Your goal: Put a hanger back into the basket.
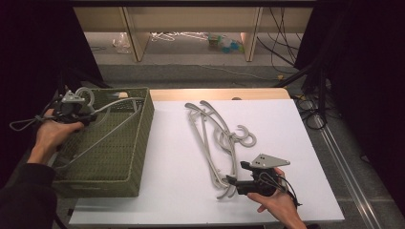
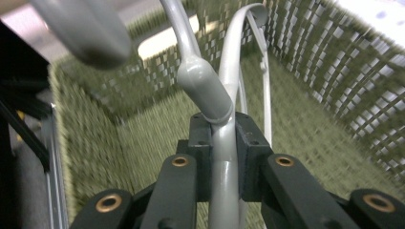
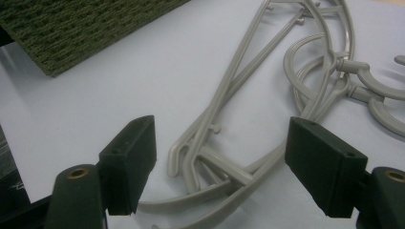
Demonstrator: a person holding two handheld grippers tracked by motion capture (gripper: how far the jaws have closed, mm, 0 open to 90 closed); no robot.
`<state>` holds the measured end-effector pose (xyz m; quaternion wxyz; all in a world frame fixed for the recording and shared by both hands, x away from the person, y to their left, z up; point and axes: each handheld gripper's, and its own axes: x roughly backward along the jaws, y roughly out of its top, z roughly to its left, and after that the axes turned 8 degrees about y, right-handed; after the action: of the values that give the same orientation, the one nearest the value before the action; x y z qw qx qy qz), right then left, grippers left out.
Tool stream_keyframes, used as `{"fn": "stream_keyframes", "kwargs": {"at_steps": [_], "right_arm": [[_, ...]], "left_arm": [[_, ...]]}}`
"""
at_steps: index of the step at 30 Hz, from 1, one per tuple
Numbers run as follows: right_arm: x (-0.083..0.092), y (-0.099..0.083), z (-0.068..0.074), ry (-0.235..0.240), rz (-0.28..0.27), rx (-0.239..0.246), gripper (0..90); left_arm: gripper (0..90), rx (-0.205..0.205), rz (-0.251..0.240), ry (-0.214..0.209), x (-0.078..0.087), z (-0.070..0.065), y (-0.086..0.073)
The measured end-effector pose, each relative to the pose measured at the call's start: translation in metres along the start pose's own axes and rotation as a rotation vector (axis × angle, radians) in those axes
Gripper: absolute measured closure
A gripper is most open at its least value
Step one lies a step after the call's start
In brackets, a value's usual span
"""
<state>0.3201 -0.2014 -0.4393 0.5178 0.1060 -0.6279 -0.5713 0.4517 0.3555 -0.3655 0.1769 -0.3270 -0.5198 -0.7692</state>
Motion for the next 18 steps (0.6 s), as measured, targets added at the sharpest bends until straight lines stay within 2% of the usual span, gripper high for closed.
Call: {"fn": "stream_keyframes", "kwargs": {"at_steps": [4,7,8,10,12,13,14,16,17,18], "right_arm": [[0.000,0.000,0.001,0.015,-0.008,-0.005,27.3],[0.000,0.001,0.000,0.011,0.000,-0.001,27.3],[0.000,0.000,0.000,0.016,-0.003,-0.002,27.3],[0.000,0.000,0.000,0.017,0.001,-0.010,27.3],[0.001,0.000,-0.001,0.008,0.007,-0.001,27.7],[0.001,0.000,-0.001,0.006,0.007,0.005,27.9],[0.002,0.000,-0.001,0.004,0.009,-0.012,28.0],[0.002,0.000,-0.001,0.004,0.009,-0.014,28.0],[0.002,0.000,-0.001,0.003,0.008,-0.015,28.0],[0.002,0.000,-0.001,0.003,0.008,-0.015,28.0]], "left_arm": [[79.0,0.021,0.026,-0.008,-0.016,-0.004,-0.011],[78.6,0.025,0.078,-0.012,-0.023,-0.005,-0.017],[77.5,0.022,0.094,0.010,-0.027,-0.003,-0.021],[77.3,0.020,0.113,0.011,-0.029,-0.003,-0.027],[77.7,0.031,0.110,0.017,-0.027,-0.002,-0.028],[76.9,0.055,0.110,0.031,-0.024,0.000,-0.030],[73.3,0.087,0.098,0.058,-0.018,0.005,-0.032],[72.8,0.090,0.087,0.062,-0.014,0.006,-0.033],[71.0,0.095,0.048,0.070,-0.003,0.007,-0.034],[67.7,0.095,0.048,0.070,-0.003,0.007,-0.034]]}}
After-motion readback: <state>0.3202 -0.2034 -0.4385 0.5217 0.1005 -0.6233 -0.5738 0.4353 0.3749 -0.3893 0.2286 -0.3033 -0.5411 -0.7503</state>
